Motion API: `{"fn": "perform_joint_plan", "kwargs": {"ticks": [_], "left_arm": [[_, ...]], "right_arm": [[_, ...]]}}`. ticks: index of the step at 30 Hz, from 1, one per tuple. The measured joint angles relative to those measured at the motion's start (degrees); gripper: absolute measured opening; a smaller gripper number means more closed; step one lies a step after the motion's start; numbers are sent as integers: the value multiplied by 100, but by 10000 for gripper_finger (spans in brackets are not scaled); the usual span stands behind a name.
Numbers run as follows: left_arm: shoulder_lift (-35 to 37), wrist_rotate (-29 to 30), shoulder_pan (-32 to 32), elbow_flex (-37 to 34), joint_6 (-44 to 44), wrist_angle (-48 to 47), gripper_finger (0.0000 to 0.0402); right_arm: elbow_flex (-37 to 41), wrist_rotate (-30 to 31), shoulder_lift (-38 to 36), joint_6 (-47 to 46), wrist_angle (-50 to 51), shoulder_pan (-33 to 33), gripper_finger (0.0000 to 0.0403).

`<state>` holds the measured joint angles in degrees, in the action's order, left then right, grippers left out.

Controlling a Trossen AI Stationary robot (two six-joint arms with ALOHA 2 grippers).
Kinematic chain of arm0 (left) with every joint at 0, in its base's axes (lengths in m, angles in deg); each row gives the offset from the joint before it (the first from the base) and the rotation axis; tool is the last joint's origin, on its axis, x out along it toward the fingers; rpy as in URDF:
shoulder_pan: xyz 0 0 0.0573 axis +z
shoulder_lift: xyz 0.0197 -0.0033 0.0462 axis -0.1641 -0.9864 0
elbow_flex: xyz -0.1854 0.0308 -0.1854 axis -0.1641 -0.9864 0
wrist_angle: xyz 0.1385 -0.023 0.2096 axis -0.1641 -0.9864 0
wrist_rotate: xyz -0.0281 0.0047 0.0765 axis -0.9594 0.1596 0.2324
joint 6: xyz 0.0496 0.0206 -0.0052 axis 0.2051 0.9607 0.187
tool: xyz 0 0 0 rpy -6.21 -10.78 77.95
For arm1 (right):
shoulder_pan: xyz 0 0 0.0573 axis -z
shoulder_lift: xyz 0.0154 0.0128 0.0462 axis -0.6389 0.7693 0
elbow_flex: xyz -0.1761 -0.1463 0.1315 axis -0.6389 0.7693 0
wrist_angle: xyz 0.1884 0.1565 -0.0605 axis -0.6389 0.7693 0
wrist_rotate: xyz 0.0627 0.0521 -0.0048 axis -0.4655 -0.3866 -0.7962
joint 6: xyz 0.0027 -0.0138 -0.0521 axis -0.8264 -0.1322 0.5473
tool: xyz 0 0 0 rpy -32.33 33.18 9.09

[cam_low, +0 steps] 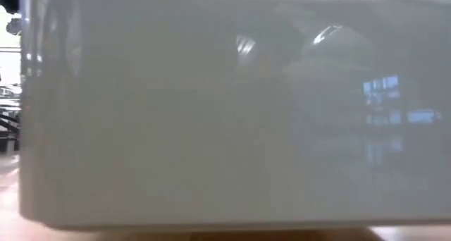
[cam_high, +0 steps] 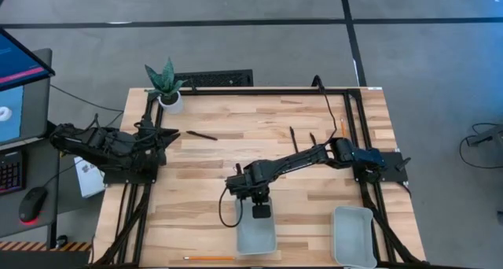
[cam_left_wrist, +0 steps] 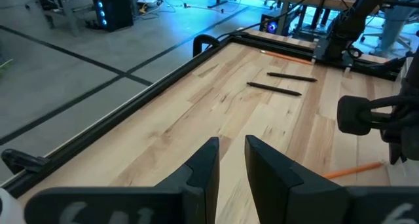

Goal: Sort pens & pencils
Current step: Move the left gray bin to the bottom right of the table

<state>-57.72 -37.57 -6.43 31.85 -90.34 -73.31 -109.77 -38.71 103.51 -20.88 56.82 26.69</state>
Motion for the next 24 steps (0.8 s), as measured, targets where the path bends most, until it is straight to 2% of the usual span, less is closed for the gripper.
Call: {"fn": "perform_joint_plan", "kwargs": {"ticks": [10,16,24], "left_arm": [[0,9,-1,0,-7,-8,64],[0,11,-2,0,-25,-14,64],[0,159,0,0,-154,-103,64]], "right_arm": [[0,4,-14,-379,344,-18,21],[0,670,-333,-573,364,-217,21],[-9,1152,-452,-730,524,-487,22]]}}
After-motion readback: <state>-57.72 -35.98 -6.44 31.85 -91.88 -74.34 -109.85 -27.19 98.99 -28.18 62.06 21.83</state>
